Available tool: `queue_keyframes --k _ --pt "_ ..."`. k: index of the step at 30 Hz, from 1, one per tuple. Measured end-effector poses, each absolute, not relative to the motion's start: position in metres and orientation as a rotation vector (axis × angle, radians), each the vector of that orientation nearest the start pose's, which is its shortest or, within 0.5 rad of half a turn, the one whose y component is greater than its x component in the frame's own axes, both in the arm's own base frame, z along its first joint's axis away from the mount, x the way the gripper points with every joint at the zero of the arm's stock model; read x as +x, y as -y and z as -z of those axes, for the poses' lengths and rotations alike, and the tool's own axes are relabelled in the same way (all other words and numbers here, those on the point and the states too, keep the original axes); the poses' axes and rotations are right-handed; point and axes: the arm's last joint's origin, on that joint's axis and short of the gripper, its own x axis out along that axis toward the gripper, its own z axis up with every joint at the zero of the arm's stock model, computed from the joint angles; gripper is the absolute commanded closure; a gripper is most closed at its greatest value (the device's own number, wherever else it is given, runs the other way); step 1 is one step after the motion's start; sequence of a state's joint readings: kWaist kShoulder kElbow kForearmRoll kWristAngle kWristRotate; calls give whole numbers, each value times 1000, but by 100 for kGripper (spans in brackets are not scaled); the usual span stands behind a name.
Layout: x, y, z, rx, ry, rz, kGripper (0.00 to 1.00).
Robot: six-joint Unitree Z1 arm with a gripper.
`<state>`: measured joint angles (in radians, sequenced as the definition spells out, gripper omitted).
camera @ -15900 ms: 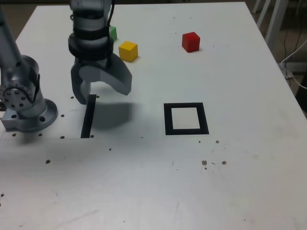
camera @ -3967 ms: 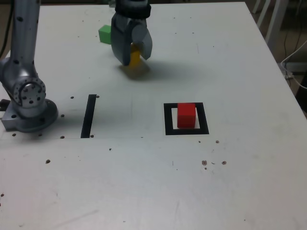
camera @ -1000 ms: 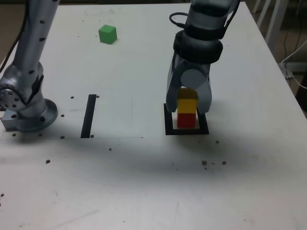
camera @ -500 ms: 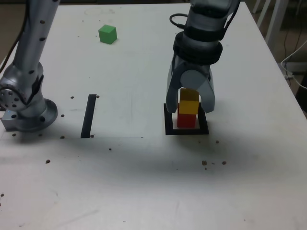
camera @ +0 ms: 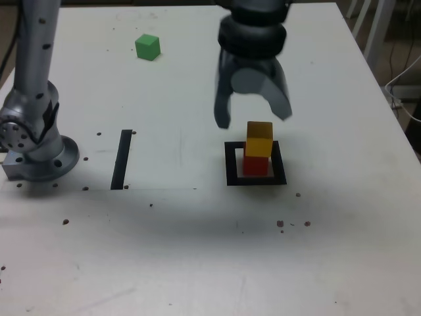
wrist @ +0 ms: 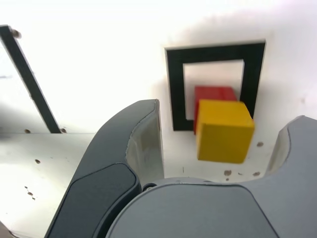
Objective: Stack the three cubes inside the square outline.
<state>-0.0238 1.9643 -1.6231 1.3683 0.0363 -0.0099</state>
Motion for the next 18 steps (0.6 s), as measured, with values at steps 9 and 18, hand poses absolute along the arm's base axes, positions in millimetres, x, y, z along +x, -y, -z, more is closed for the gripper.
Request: queue_keyframes --k 9,18 --pt "310 -48 -301 -92 -1733 -142 12" --pt "276 -117 -294 -292 -1759 -258 11"
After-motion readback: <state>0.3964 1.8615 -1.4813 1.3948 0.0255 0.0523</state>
